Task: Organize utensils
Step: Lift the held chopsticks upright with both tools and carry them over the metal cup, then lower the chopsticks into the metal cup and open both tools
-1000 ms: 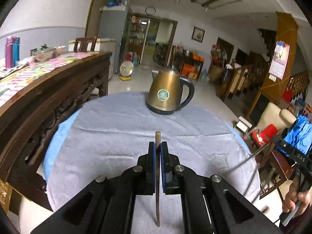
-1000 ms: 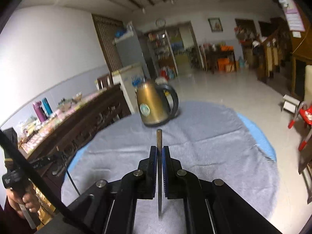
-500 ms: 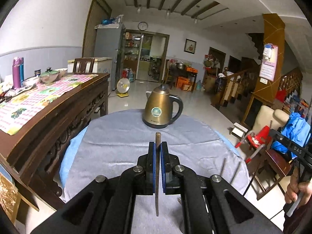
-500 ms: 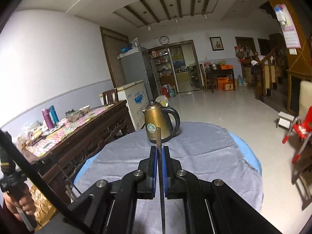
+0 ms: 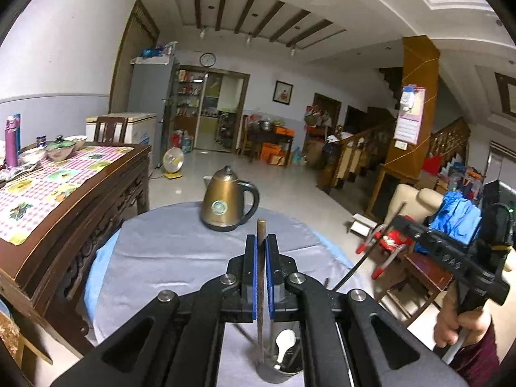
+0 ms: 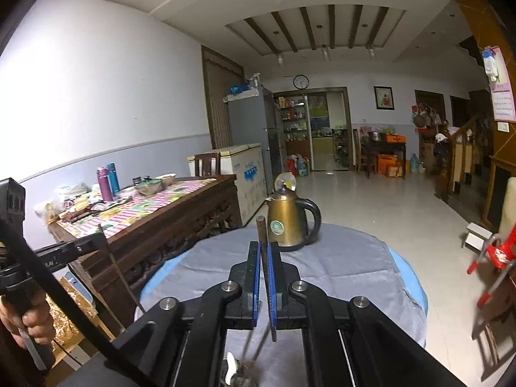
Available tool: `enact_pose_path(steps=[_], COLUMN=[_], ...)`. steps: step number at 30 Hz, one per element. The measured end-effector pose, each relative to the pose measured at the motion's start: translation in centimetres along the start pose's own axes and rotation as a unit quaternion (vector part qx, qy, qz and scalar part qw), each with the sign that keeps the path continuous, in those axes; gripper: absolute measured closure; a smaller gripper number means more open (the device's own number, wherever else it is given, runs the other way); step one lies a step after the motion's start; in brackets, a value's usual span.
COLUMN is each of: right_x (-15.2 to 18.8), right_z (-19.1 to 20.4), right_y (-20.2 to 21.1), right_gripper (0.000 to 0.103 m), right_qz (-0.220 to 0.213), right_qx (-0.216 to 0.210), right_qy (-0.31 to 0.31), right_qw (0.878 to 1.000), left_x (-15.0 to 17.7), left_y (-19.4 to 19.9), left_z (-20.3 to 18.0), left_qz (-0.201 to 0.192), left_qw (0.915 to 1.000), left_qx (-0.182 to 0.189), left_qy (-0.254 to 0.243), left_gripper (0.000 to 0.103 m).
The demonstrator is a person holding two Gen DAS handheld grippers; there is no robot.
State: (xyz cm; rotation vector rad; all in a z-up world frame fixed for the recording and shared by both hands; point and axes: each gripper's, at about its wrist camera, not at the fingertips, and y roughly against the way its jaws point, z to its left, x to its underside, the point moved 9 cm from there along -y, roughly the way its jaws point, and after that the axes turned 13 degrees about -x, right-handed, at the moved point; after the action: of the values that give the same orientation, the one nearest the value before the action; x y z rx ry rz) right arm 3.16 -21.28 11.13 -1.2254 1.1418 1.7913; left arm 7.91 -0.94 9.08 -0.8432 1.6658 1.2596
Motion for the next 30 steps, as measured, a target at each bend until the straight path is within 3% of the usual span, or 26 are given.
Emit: enact_pose_path(steps=[10, 14, 18, 20, 22, 24, 30], right_x=[-0.5, 1.0, 3.5, 5.1, 6.5, 7.3, 8.6], right_z=[2.0, 2.1, -0.7, -2.7, -4.0, -3.9, -0.2], right_y=[-1.1, -2.1, -3.7, -4.7, -5.3, -5.4, -7.2], right_gripper=[0.100, 0.100, 0.099, 0.091, 0.065, 0.050, 0.050], right_qz=[0.008, 0.023, 0.049, 0.074, 0.092, 0.093, 0.096], right_qx=[-0.024, -0.023, -0.011, -0.029, -0.046, -0.066, -0.091], right_qy=[-0.008, -0.010, -0.047, -0.084, -0.116, -0.115, -0.028], right_qw=[1.000, 0.999, 0.998, 0.993, 0.988, 0.987, 0.991], left_x=[0.5, 2.8, 4.8, 5.3, 5.5, 5.5, 5.7], left_y=[-1.2, -3.4, -5.4, -5.8, -6.1, -6.1, -6.1], left_z=[-3.0, -3.7, -3.7, -3.6, -3.5, -3.6, -4.1], left_qz=[0.008, 0.030, 0.057, 0.065, 0.067, 0.068, 0.074], left_qw=[0.9998, 0.9995, 0.9983, 0.9979, 0.9977, 0.9977, 0.9972], left_qx=[0.017, 0.009, 0.005, 0.004, 0.004, 0.004, 0.004], left_qy=[0.000, -0.006, -0.005, -0.004, -0.004, -0.005, -0.009], left_gripper=[0.098, 0.098, 0.098, 0.098, 0.098, 0.098, 0.098])
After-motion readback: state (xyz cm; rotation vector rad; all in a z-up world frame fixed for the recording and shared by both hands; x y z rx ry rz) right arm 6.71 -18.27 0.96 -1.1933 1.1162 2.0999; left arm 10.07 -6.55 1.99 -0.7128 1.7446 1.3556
